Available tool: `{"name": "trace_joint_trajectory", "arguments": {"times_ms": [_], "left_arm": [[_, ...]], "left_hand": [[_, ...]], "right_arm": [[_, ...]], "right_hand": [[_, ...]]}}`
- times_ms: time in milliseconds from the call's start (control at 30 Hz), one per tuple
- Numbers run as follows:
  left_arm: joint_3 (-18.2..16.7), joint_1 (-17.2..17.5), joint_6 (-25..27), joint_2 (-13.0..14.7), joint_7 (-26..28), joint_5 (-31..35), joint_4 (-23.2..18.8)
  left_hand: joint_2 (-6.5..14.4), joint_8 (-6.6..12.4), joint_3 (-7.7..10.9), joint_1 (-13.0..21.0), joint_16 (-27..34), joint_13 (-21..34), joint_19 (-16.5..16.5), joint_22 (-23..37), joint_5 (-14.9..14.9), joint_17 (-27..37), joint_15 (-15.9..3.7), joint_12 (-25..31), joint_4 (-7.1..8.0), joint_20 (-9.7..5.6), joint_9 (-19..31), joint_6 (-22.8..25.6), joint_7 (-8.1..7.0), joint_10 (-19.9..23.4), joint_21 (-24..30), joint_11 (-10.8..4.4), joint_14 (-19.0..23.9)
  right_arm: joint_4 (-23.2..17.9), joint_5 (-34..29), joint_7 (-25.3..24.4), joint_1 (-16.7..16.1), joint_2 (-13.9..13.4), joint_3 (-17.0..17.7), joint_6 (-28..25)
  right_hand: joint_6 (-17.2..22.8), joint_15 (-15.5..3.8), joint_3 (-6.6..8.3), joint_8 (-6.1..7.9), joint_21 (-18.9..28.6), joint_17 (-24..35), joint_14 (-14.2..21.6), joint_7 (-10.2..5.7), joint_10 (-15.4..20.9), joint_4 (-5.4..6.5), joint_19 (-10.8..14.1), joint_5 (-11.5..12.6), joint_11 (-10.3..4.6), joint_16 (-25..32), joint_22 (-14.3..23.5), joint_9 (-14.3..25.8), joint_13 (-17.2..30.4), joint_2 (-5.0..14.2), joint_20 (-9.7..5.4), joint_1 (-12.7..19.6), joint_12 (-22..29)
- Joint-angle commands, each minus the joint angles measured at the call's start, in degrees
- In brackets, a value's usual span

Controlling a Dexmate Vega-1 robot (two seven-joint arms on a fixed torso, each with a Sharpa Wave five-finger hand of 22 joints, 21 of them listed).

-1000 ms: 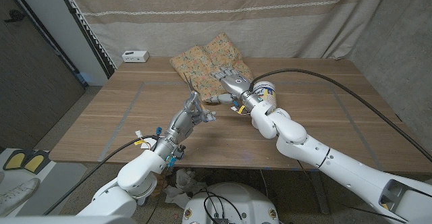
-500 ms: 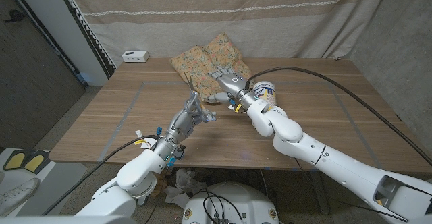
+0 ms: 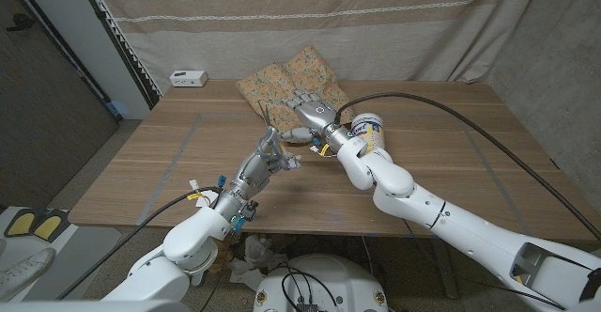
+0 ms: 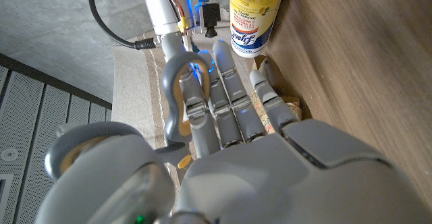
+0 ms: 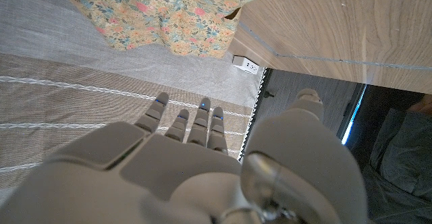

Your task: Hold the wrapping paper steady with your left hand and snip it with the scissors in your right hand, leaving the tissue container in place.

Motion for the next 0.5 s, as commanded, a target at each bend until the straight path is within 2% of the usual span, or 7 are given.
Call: {"name": "trace_joint_trajectory", "arguments": {"times_ms": [33, 367, 500], "left_arm": [[-0.03, 0.35, -0.79, -0.07, -0.01, 0.07, 0.32], [-0.74, 2.28, -2.27, -0.12, 0.61, 0.58, 0.08], [-0.91, 2.83, -2.92, -0.21, 0.44, 0.55, 0.23]], "left_hand": [[-0.06, -0.28, 0.06, 0.67, 0.41, 0.38, 0.28, 0.33, 0.39, 0.12, -2.91, 2.47, -0.29, -0.13, 0.13, -1.17, 1.61, 5.03, 0.02, -4.73, 0.31], [-0.04, -0.38, 0.06, 0.72, 0.51, 0.05, 0.32, 0.34, 0.45, 0.1, -2.9, 2.45, -0.25, -0.2, 0.22, -1.1, 1.59, 5.29, 0.0, -4.8, 0.27], [-0.04, -0.42, 0.06, 0.75, 0.53, 0.44, 0.32, 0.34, 0.49, 0.0, -2.86, 2.65, -0.24, -0.22, 0.19, -0.96, 1.42, 5.1, -0.02, -4.77, 0.27]], "right_arm": [[1.42, 0.19, 0.43, 1.38, 1.72, -1.05, -0.06], [2.14, 0.09, 1.16, 2.57, 2.05, -1.75, -0.15], [2.27, -0.25, 1.32, 2.84, 2.25, -2.1, -0.37]], "right_hand": [[0.13, 0.03, -0.08, 0.47, -0.23, 0.09, 0.2, 0.66, 0.32, 0.09, 0.39, -0.1, 0.74, 0.17, 0.06, 0.1, -0.03, 0.56, -0.05, -0.06, 0.38], [0.11, -0.07, -0.13, 0.4, -0.56, -0.02, 0.33, 0.85, 0.27, -0.02, 0.61, -0.07, 0.08, 0.13, 0.07, 0.1, -0.26, 0.64, -0.1, 0.13, 0.34], [0.15, -0.08, -0.13, 0.41, -0.69, -0.05, 0.39, 0.81, 0.42, -0.07, 0.67, -0.06, 0.24, 0.13, 0.07, 0.09, -0.34, 0.69, -0.06, 0.22, 0.4]]}}
